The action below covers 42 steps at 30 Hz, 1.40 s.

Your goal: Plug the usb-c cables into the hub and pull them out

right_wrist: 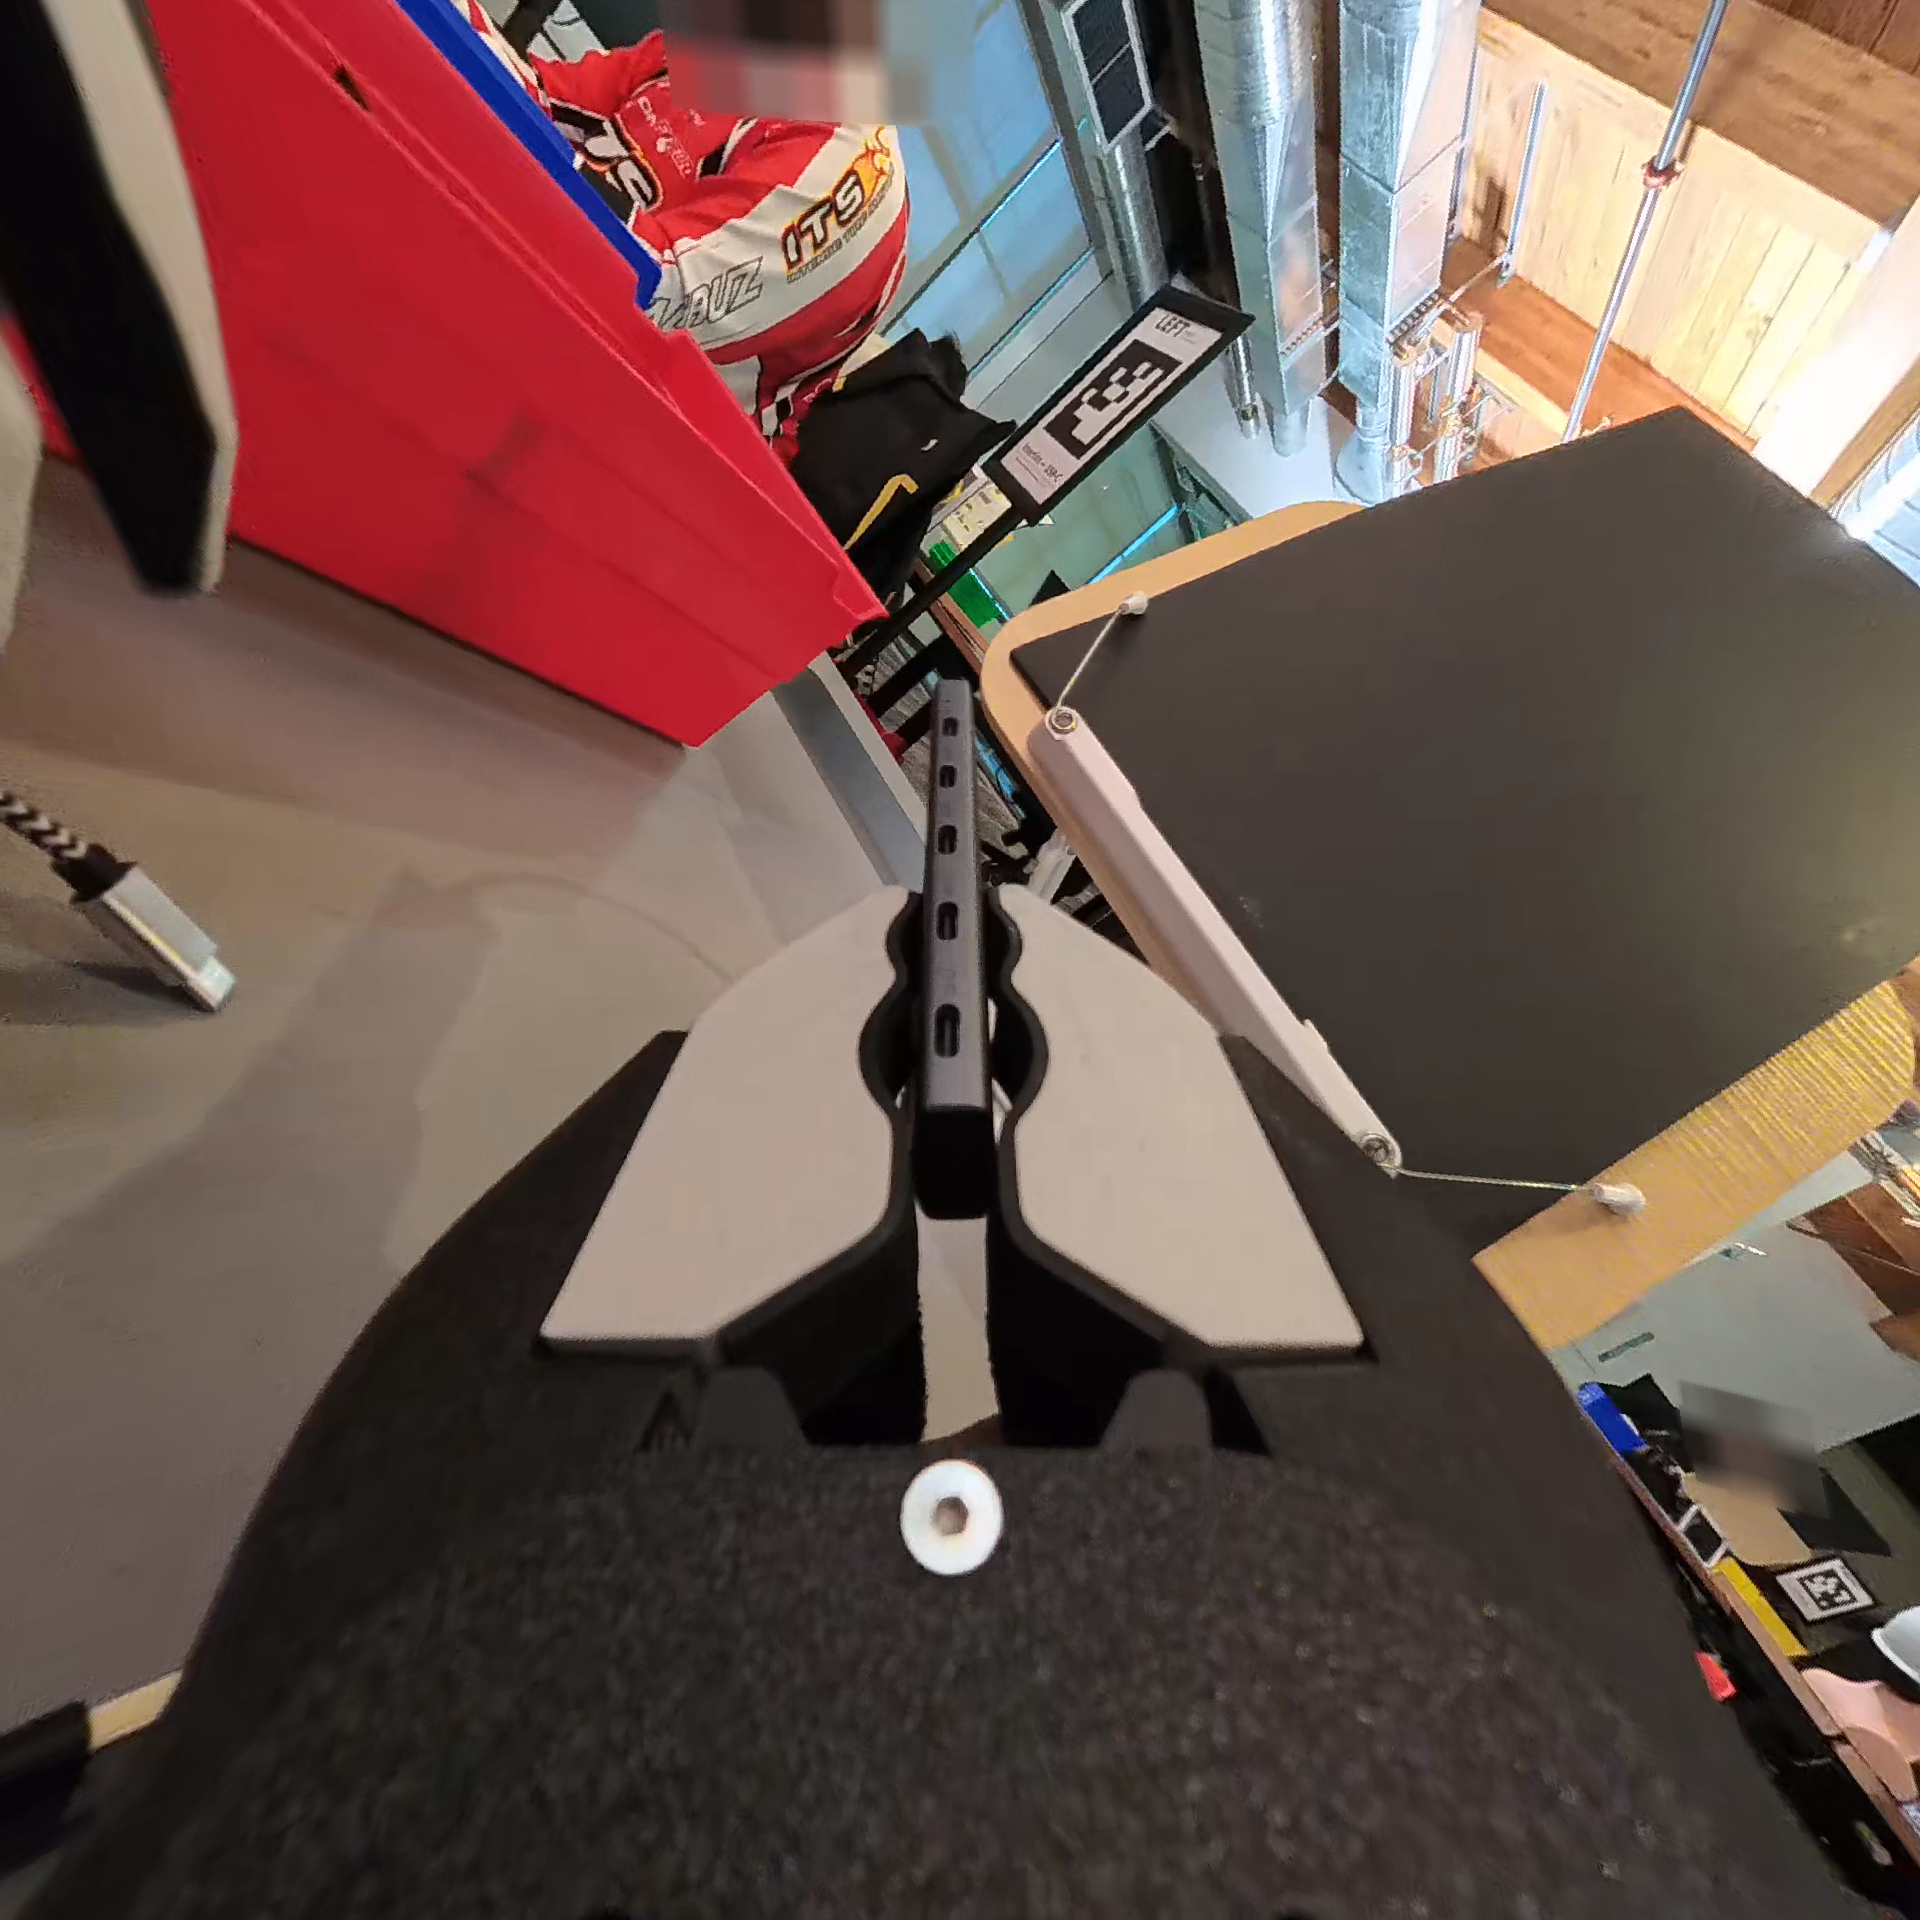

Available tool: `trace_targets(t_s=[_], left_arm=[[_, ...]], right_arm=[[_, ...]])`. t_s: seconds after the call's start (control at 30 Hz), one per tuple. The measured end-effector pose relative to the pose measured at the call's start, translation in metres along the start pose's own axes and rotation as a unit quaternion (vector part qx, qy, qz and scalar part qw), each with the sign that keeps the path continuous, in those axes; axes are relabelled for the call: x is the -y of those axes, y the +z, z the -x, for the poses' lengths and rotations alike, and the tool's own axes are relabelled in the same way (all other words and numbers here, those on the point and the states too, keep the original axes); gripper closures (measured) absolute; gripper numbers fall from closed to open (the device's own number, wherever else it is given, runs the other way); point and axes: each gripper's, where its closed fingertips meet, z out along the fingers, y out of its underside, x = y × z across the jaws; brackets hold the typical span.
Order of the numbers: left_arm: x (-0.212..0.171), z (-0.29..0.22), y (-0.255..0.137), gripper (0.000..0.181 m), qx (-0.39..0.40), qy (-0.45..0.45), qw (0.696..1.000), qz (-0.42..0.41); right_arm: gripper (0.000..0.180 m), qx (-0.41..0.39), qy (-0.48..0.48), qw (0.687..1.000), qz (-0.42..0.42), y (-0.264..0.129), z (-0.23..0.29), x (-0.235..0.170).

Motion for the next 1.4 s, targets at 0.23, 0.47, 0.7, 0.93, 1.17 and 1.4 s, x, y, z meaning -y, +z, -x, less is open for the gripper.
trace_targets(t_s=[0.23,0.47,0.7,0.93,1.17,1.4], left_arm=[[-0.031,0.013,0.033,0.17,0.025,-0.009,0.997,0.069],[-0.003,0.009,0.015,0.179,0.036,0.076,0.996,0.026],[0.033,0.008,-0.024,0.179,0.027,0.105,0.994,0.003],[0.03,0.011,-0.027,0.179,0.024,0.108,0.994,0.015],[0.031,0.01,-0.025,0.179,0.016,0.116,0.993,0.012],[0.03,0.008,-0.024,0.179,0.005,0.111,0.994,0.014]], right_arm=[[0.171,0.009,0.001,1.0,-0.001,0.001,0.004,0.001],[0.171,0.023,-0.029,0.999,-0.01,0.001,0.013,0.006],[0.17,0.034,-0.171,0.985,0.002,0.0,0.033,0.02],[0.17,0.047,-0.187,0.981,-0.01,-0.002,0.046,0.033],[0.17,0.053,-0.186,0.981,-0.012,-0.003,0.047,0.031],[0.17,0.057,-0.18,0.982,-0.013,-0.002,0.049,0.031]])
